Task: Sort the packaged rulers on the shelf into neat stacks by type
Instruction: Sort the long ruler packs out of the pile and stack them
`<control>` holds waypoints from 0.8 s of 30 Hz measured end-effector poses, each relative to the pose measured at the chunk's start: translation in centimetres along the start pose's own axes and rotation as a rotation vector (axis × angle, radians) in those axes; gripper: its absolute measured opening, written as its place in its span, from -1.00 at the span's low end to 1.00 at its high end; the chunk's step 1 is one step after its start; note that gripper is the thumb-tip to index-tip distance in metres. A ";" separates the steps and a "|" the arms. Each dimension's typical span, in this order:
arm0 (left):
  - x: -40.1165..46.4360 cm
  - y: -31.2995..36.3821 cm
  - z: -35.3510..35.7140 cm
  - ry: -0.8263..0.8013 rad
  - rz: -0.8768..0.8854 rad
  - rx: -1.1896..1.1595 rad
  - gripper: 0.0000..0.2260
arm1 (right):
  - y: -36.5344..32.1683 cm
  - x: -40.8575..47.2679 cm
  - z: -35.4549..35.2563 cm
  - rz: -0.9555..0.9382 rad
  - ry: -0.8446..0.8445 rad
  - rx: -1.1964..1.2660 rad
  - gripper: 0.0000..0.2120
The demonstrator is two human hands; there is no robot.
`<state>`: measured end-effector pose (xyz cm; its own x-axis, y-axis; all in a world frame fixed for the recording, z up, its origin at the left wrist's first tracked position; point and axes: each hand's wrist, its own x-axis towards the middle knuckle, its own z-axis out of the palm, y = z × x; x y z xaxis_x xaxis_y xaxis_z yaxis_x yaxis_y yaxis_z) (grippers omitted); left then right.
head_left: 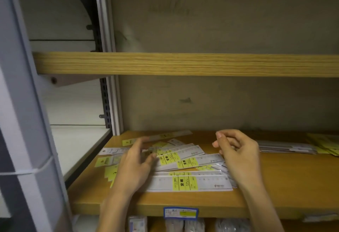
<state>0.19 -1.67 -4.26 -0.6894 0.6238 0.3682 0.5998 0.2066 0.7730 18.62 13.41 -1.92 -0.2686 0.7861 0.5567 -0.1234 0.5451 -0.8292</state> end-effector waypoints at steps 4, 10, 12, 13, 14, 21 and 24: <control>1.0 -0.2 -0.2 -0.115 0.032 0.093 -0.59 | 0.3 0.3 0.4 0.022 0.015 -0.007 -0.94; 1.9 -0.2 -0.1 -0.310 0.065 0.303 -0.63 | 0.4 0.6 0.6 0.025 0.021 -0.015 -0.94; 1.8 -0.1 0.0 -0.310 0.082 0.334 -0.67 | 0.3 0.7 0.8 0.022 0.015 -0.009 -0.94; 1.8 -0.1 0.0 -0.309 0.087 0.339 -0.68 | 0.3 0.7 0.8 0.022 0.011 -0.007 -0.94; 1.8 -0.1 0.0 -0.313 0.086 0.340 -0.69 | 0.3 0.7 1.0 0.023 0.004 -0.003 -0.95; 1.2 0.3 -0.5 -0.336 0.085 0.320 -0.73 | 0.7 0.8 1.7 0.031 -0.042 -0.003 -0.94; 1.5 0.2 -0.8 -0.240 0.097 0.264 -0.81 | 0.8 0.9 2.1 0.038 -0.061 -0.005 -0.95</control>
<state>-1.03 -1.35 -3.10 -0.5283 0.8026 0.2771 0.7633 0.3060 0.5690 16.30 13.99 -2.18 -0.3311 0.7868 0.5209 -0.1070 0.5172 -0.8492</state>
